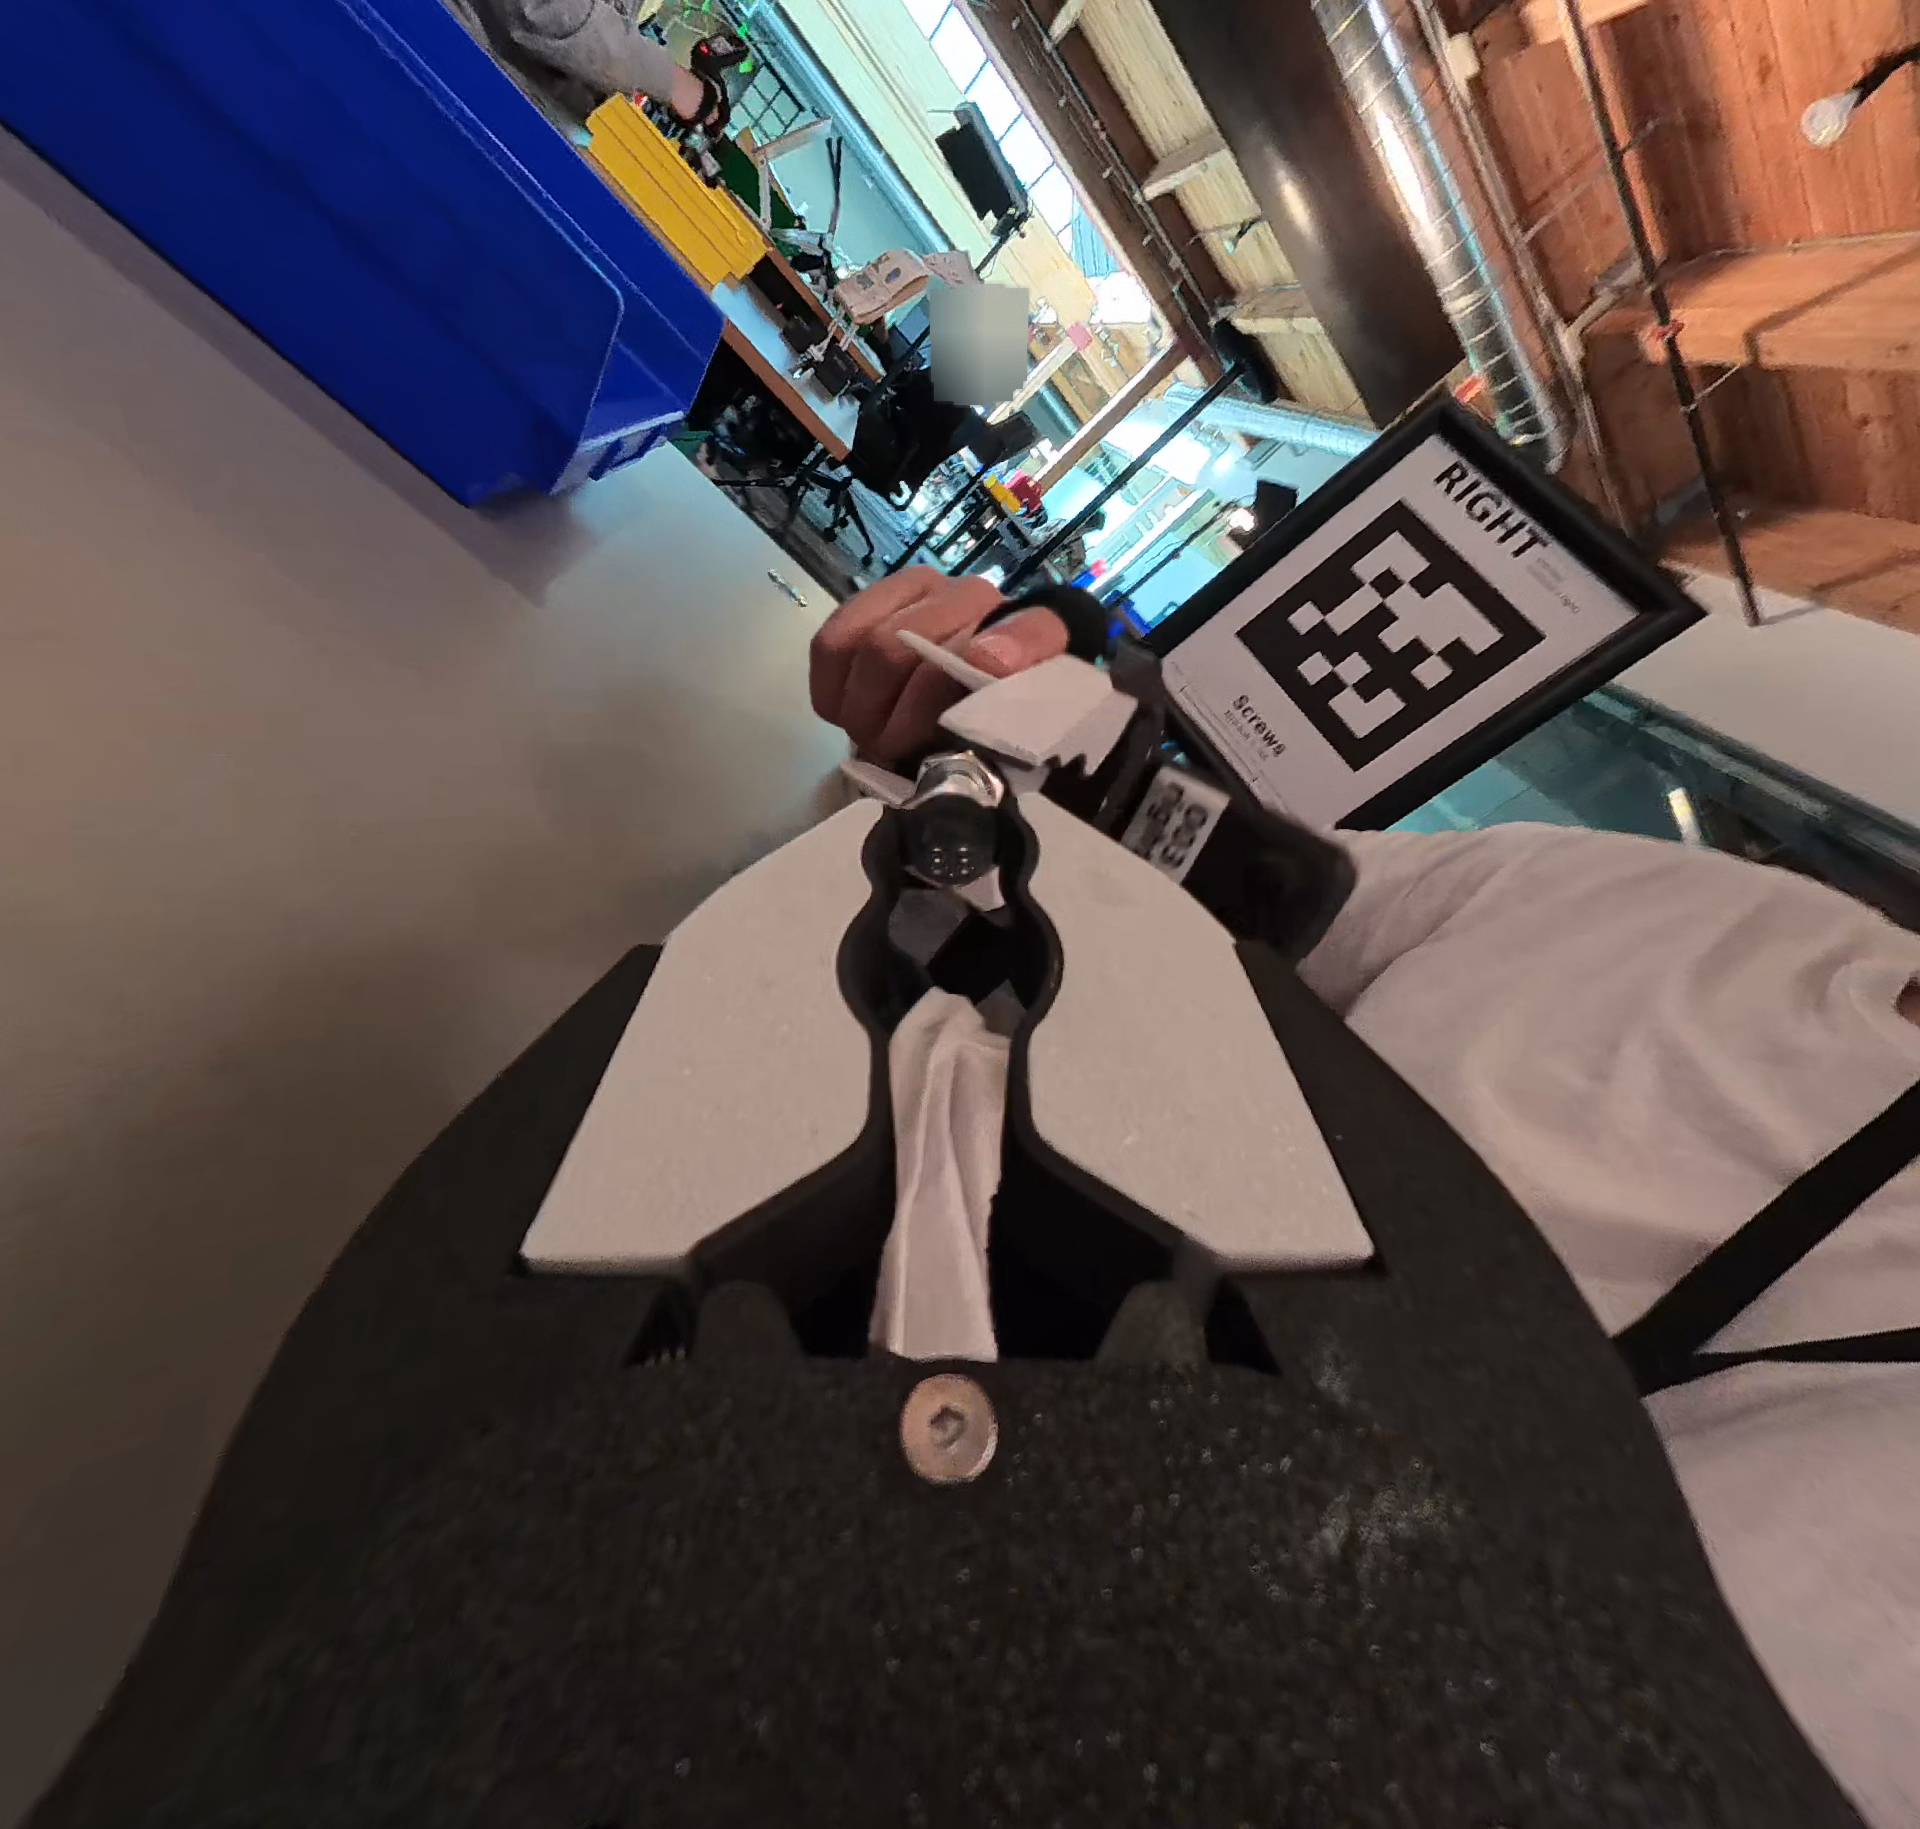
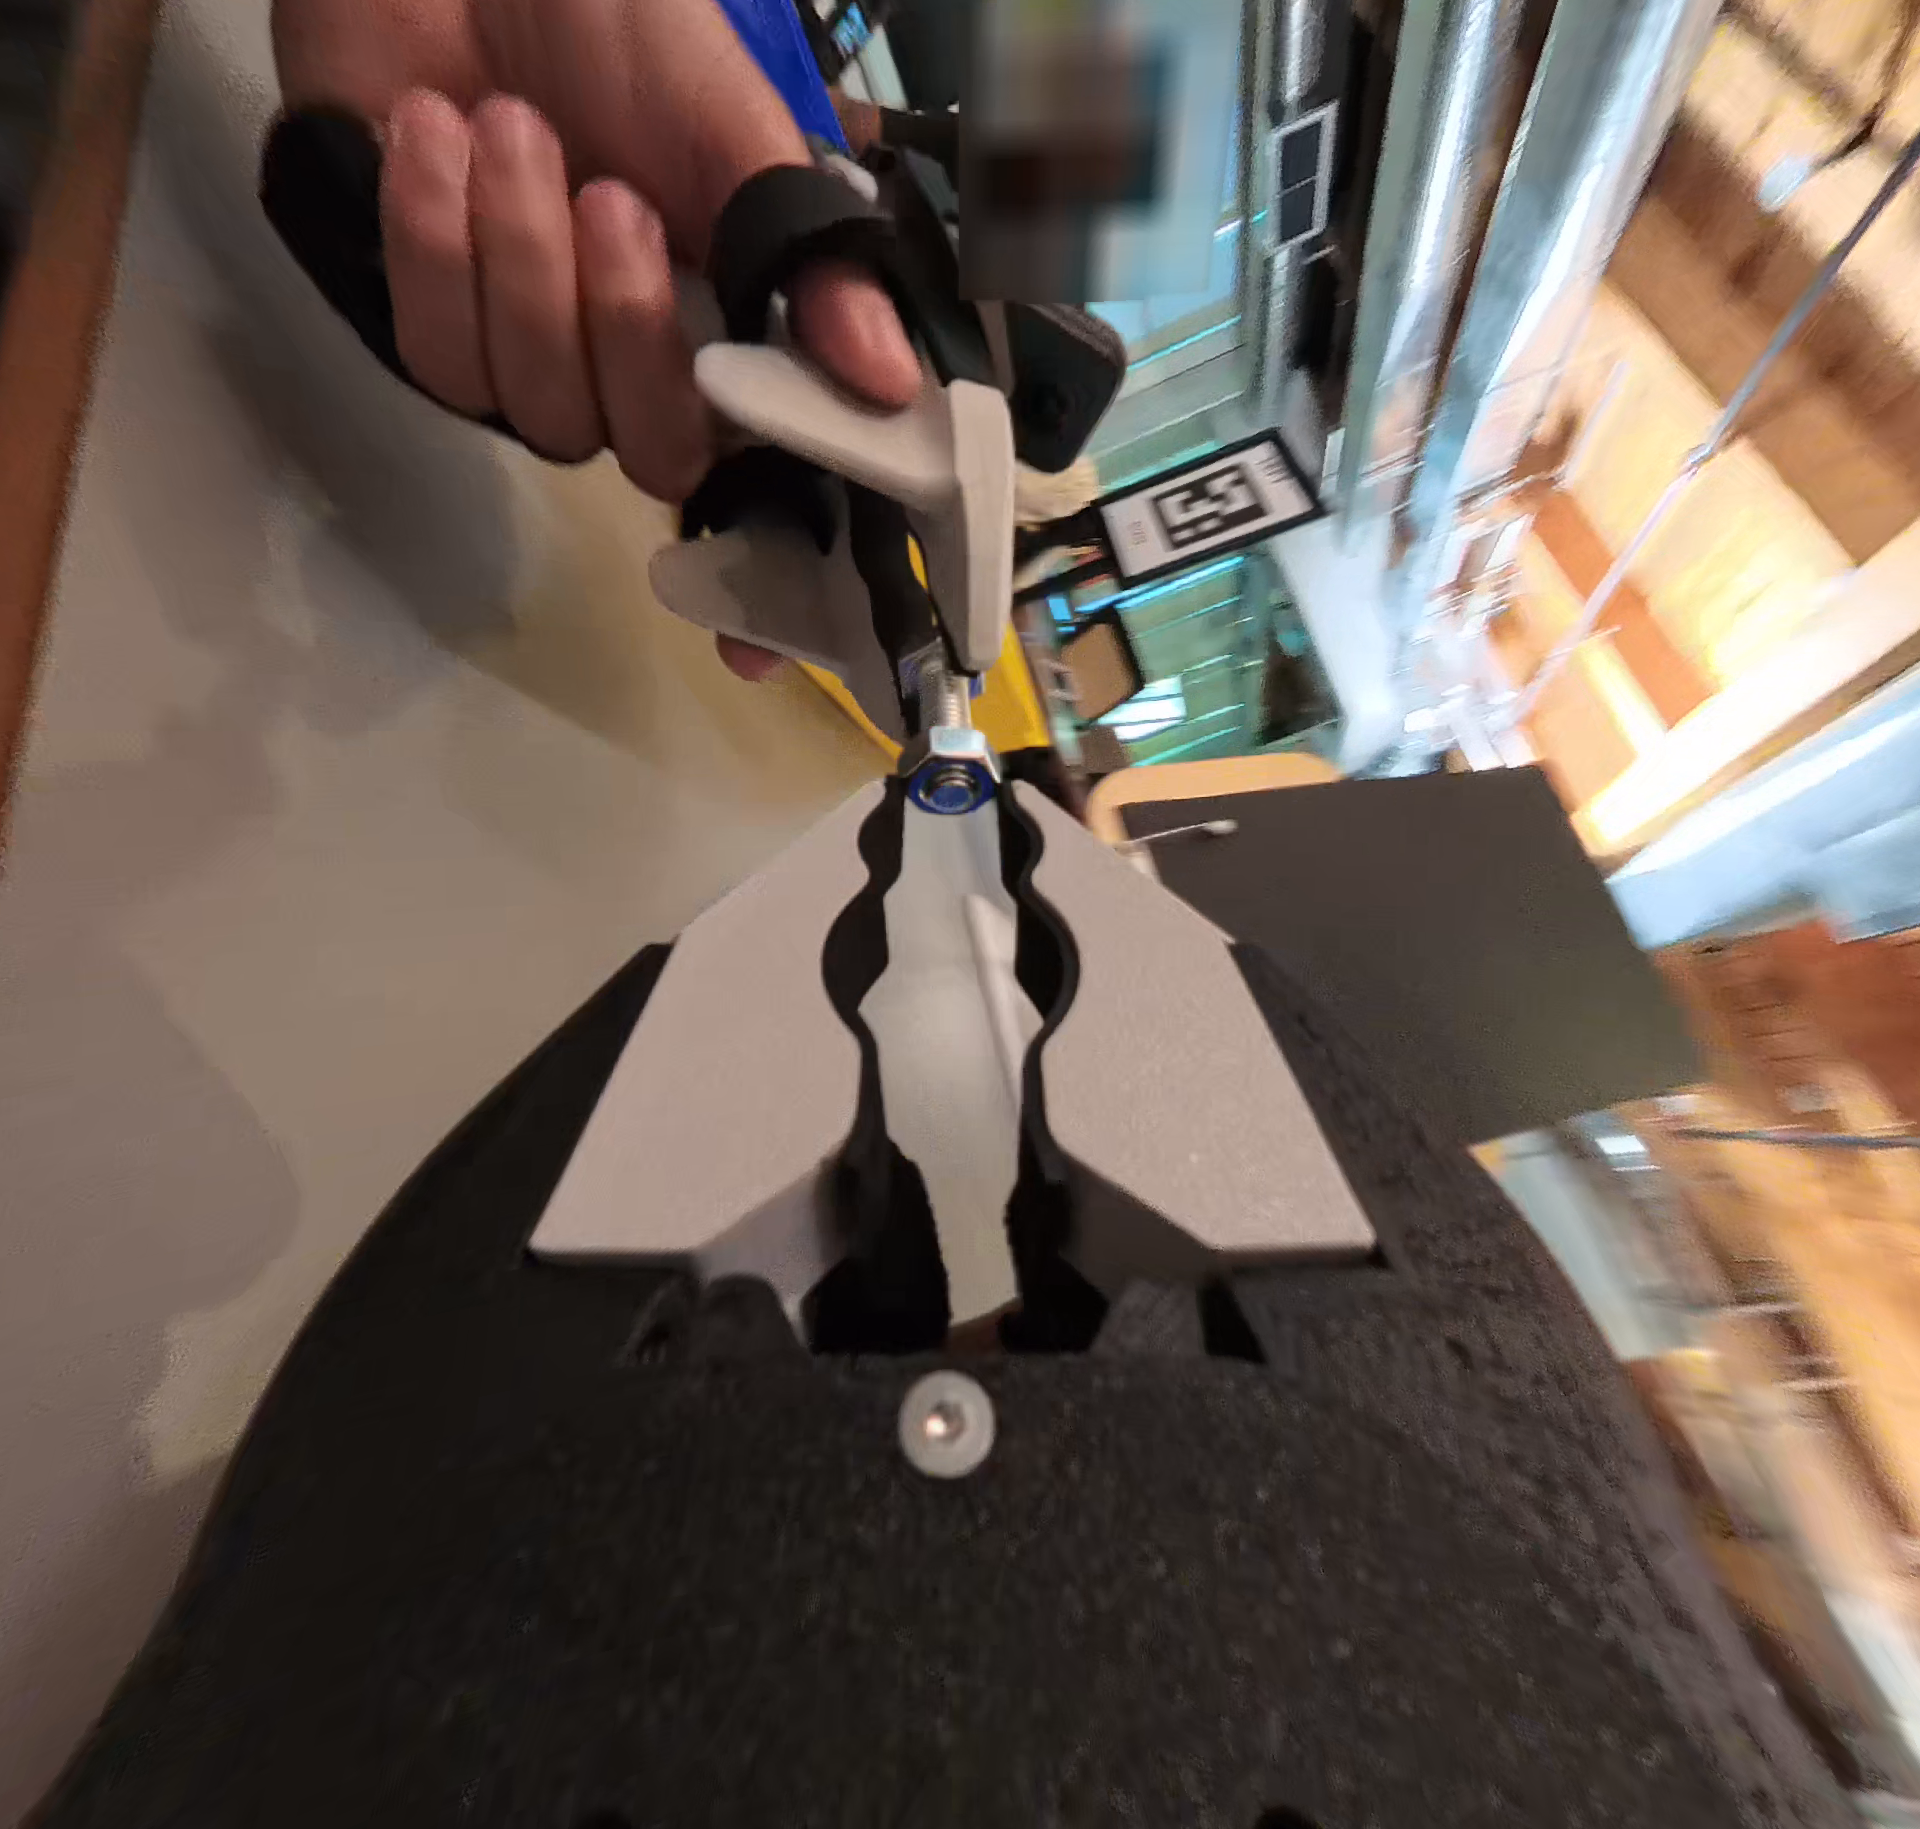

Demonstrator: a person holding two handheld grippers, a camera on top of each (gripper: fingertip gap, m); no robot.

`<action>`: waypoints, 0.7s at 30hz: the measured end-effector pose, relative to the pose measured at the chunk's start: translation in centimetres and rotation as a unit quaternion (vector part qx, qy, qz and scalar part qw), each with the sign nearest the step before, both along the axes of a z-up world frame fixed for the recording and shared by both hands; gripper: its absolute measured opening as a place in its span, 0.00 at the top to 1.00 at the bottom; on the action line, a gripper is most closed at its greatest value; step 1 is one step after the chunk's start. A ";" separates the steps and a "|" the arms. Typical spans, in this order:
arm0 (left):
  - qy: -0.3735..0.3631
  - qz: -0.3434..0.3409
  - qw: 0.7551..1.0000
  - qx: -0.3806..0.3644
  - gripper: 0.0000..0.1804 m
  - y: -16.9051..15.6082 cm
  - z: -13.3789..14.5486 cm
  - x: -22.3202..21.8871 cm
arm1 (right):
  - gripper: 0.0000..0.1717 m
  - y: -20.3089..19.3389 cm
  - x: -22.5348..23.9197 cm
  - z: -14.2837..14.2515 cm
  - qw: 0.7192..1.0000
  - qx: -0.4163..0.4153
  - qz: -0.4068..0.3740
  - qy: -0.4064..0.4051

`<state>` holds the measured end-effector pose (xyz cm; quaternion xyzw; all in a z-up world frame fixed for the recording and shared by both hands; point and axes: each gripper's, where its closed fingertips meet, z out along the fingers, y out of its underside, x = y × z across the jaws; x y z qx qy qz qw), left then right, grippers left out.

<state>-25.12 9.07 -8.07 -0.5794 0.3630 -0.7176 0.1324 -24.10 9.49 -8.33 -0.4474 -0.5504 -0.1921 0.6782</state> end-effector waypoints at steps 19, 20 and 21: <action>-0.061 0.044 0.983 0.166 0.90 -0.1 2.2 -0.7 | 0.89 -1.1 -1.0 1.7 0.467 -0.692 0.252 0.489; -0.070 0.045 0.984 0.155 0.90 0.0 2.6 -0.8 | 0.87 -0.9 -0.8 1.8 0.501 -0.673 0.245 0.486; -0.080 0.045 0.986 0.142 0.90 0.1 2.9 -1.0 | 0.83 -0.7 -0.7 1.5 0.543 -0.653 0.232 0.474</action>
